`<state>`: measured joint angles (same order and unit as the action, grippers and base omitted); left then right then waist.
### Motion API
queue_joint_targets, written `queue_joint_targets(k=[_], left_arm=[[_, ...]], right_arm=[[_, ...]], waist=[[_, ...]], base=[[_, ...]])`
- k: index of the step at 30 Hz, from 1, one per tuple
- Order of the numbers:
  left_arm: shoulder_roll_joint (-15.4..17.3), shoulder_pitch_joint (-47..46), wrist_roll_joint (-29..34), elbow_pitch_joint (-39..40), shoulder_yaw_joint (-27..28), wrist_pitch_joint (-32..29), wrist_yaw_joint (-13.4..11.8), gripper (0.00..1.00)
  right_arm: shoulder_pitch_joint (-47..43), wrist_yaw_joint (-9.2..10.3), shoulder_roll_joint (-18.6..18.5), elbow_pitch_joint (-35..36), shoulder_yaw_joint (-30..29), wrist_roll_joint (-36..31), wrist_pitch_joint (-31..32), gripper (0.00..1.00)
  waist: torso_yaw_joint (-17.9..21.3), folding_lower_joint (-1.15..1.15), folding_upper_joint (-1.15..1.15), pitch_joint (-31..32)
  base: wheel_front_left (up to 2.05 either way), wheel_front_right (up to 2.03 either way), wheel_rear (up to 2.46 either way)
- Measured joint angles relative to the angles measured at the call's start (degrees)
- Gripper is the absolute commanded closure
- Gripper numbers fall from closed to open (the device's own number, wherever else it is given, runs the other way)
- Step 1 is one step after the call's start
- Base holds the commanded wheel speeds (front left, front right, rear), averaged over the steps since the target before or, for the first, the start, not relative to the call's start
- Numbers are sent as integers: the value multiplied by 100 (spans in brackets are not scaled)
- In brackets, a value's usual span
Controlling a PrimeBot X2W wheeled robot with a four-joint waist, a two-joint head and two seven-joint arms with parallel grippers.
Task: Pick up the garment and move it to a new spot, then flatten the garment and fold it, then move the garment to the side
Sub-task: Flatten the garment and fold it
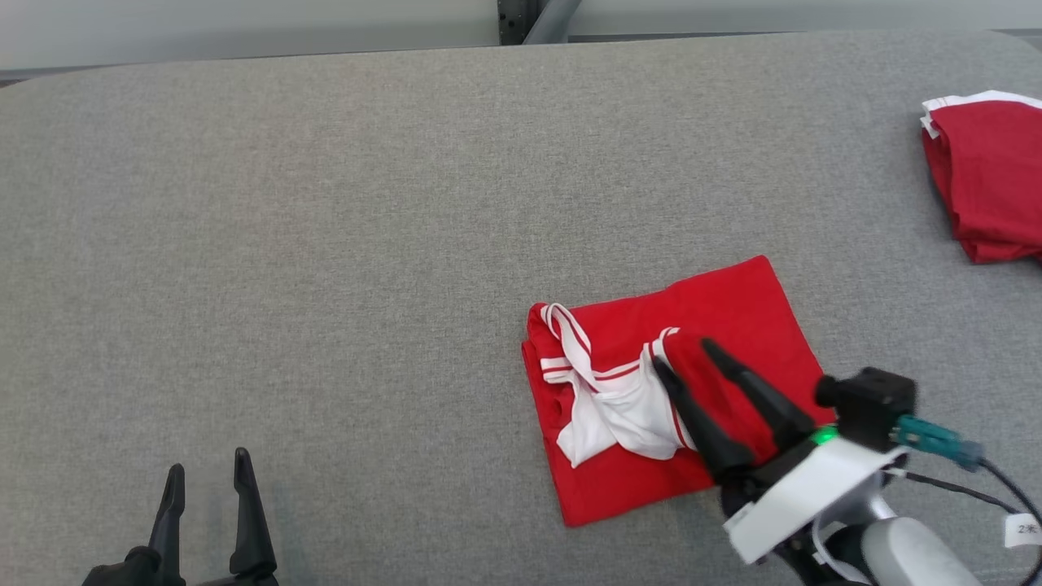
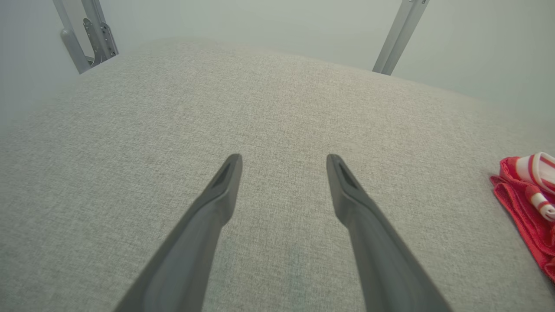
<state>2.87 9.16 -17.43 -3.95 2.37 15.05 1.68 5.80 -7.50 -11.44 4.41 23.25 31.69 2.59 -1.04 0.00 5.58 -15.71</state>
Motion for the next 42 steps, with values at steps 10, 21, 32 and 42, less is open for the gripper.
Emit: queue_joint_targets(k=[10,21,32,42], left_arm=[[-2,165,-70,-21,-98,0,-74,0],[-2,171,-46,-58,-402,0,-65,0],[-1,-181,18,-209,-523,0,9,0],[-1,-118,-10,-261,-419,0,-19,0]], right_arm=[[-891,2,31,-56,-2194,-25,-857,57],[-81,-1,-218,-2473,-1994,-323,-1550,100],[1621,-1,-292,-4088,-485,-485,-1735,100],[1474,0,-405,-3724,623,-441,-1741,100]], waist=[[202,0,0,406],[163,0,2,666],[-315,0,1,123],[-511,0,-1,156]], base=[[0,0,0],[0,0,0],[0,0,0],[0,0,0]])
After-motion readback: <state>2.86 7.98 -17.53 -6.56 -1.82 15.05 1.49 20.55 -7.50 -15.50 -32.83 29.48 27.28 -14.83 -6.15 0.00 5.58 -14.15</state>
